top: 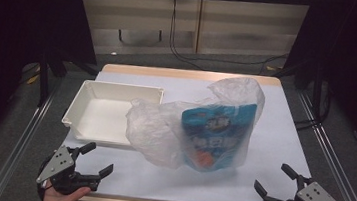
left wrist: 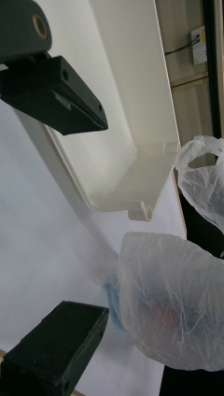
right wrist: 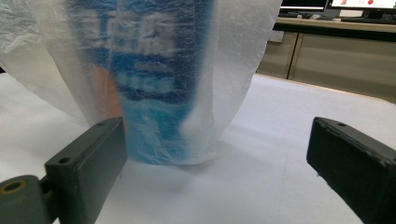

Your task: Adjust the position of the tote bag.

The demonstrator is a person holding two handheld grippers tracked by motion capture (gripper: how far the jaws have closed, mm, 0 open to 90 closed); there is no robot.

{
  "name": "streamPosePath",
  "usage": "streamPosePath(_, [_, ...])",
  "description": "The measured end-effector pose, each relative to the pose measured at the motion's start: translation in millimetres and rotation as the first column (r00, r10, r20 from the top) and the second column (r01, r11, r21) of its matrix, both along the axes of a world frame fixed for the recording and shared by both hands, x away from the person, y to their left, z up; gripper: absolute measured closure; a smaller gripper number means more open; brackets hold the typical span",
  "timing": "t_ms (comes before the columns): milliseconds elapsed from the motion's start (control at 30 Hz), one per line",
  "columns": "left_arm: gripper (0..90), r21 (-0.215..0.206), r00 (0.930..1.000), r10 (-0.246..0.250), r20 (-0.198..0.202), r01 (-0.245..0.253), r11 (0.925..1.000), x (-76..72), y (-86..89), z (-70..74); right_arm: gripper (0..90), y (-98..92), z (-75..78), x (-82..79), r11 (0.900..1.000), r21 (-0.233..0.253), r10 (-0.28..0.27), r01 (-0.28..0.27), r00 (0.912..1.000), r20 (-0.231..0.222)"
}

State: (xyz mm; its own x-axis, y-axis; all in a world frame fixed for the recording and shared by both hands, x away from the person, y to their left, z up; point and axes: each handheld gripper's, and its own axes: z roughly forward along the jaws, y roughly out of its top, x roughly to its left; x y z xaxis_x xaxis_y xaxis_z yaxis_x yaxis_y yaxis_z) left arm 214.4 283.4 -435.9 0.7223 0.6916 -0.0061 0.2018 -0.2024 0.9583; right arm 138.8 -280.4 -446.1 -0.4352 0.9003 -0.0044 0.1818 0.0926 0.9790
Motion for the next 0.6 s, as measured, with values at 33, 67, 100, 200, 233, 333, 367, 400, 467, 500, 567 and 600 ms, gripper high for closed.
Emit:
streamPosePath(33, [10.3, 0.004, 1.0, -0.003, 0.0, 0.003, 1.0, 0.2, 0.1, 0.1, 6.2, 0.0, -0.3, 0.6, 1.0, -0.001, 0.003, -0.003, 1.0, 0.0])
streamPosePath(67, [10.8, 0.005, 1.0, -0.005, -0.002, 0.005, 1.0, 0.3, 0.0, 0.2, 7.7, 0.0, -0.5, 0.9, 1.0, -0.002, 0.006, -0.006, 1.0, 0.0])
streamPosePath(100, [11.7, 0.004, 0.9999, -0.009, -0.007, 0.009, 1.0, 0.2, -0.4, 0.1, 8.7, 0.0, -0.6, 0.9, 1.0, -0.003, 0.006, -0.006, 1.0, -0.003])
streamPosePath(200, [13.8, 0.0, 0.9997, -0.02, -0.015, 0.02, 0.9998, 1.2, -1.1, 0.2, 12.6, 0.4, -0.7, 1.2, 1.0, -0.006, 0.016, -0.016, 0.9997, -0.016])
streamPosePath(233, [15.2, -0.002, 0.9996, -0.023, -0.019, 0.023, 0.9997, 1.4, -1.7, 0.4, 12.9, 0.4, -0.9, 1.7, 1.0, -0.01, 0.018, -0.019, 0.9997, -0.018])
streamPosePath(333, [17.5, 0.008, 0.999, -0.035, -0.027, 0.036, 0.9993, 3.7, -3.0, 1.9, 16.1, 0.4, -1.6, 3.1, 1.0, -0.009, 0.026, -0.027, 0.9993, -0.028])
streamPosePath(367, [18.7, 0.008, 0.999, -0.035, -0.027, 0.036, 0.9993, 3.7, -3.0, 1.9, 16.1, 0.4, -1.6, 3.1, 1.0, -0.009, 0.026, -0.027, 0.9993, -0.028])
streamPosePath(400, [18.7, 0.008, 0.9986, -0.046, -0.026, 0.046, 0.9989, 4.9, -3.4, 2.6, 16.7, 0.3, -1.8, 3.9, 0.999, -0.005, 0.033, -0.034, 0.9991, -0.026])
streamPosePath(467, [21.1, 0.005, 0.9986, -0.043, -0.03, 0.043, 0.9991, 6.0, -3.7, 4.2, 19.9, -0.2, -2.1, 4.0, 0.999, -0.003, 0.034, -0.034, 0.9988, -0.036])
streamPosePath(500, [22.3, -0.009, 0.998, -0.051, -0.037, 0.051, 0.9987, 8.0, -4.6, 6.3, 21.1, -0.6, -2.5, 4.4, 0.999, -0.009, 0.041, -0.041, 0.9982, -0.044])
streamPosePath(567, [23.0, -0.01, 0.998, -0.052, -0.037, 0.051, 0.9986, 10.3, -5.9, 9.2, 22.2, -0.2, -3.0, 5.0, 0.999, -0.01, 0.041, -0.041, 0.9982, -0.045])
streamPosePath(600, [23.0, -0.013, 0.9977, -0.051, -0.044, 0.051, 0.9986, 11.2, -6.2, 10.4, 22.9, -0.1, -3.4, 5.5, 0.999, -0.008, 0.044, -0.044, 0.9978, -0.049])
